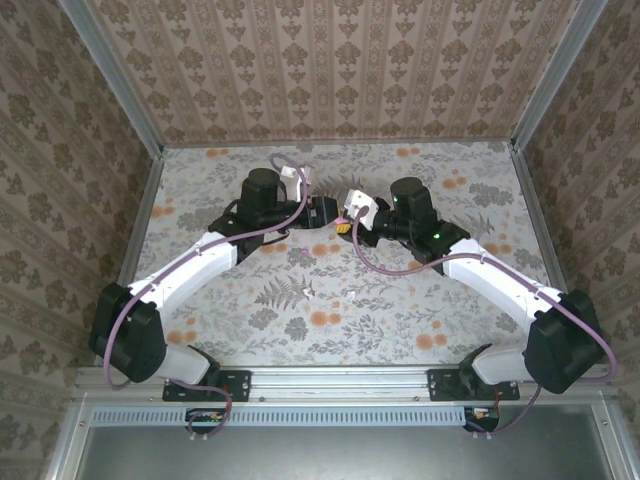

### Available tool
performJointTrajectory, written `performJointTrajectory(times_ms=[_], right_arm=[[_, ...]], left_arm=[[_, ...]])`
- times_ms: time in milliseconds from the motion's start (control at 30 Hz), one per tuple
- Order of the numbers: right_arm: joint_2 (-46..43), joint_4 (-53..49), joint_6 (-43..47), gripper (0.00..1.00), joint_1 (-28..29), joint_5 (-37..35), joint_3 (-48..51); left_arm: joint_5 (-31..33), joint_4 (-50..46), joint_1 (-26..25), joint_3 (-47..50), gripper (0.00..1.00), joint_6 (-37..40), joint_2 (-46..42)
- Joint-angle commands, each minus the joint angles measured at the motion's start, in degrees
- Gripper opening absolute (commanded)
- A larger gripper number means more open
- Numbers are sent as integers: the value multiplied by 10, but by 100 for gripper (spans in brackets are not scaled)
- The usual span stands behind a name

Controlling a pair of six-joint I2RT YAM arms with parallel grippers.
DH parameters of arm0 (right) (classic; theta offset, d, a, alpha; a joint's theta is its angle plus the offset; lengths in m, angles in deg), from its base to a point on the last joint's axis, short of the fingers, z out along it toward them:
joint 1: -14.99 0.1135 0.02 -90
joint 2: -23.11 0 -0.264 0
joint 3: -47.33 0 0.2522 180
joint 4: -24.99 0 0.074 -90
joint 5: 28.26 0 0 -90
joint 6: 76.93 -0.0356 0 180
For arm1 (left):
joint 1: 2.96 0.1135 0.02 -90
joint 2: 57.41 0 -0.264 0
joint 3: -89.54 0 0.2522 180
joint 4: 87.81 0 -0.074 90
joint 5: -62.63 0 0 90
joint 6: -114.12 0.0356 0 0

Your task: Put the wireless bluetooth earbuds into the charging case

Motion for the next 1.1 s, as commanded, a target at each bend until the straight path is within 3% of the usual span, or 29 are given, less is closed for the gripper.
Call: performJointTrajectory(times_ms=[0, 267, 467, 600, 800, 900, 967, 1033, 1067], right_arm=[[-10, 28, -16, 45, -2, -21, -1], [-5, 20, -19, 45, -2, -18, -10], [-8, 29, -31, 48, -1, -18, -9], [-22, 60, -66, 51, -1, -23, 3], [-54, 70, -139, 65, -4, -65, 13], [-84, 83, -235, 71, -19, -72, 25], [-110, 136, -341, 73, -50, -8, 48], [-123, 192, -376, 72, -69, 75, 73], [-128, 190, -373, 72, -69, 81, 76]], left_arm=[[-8, -2, -2, -21, 53, -7, 7], [-12, -3, -2, -22, 46, -3, 6], [-6, 11, -2, -25, 29, -29, 8], [4, 18, -2, -25, 25, -49, -2], [23, 23, -1, -25, 22, -82, -21], [62, 45, 1, -5, 20, -134, -40], [94, 71, 1, 20, 18, -175, -55], [101, 107, 3, 39, 18, -215, -62], [102, 126, 3, 45, 18, -231, -64]])
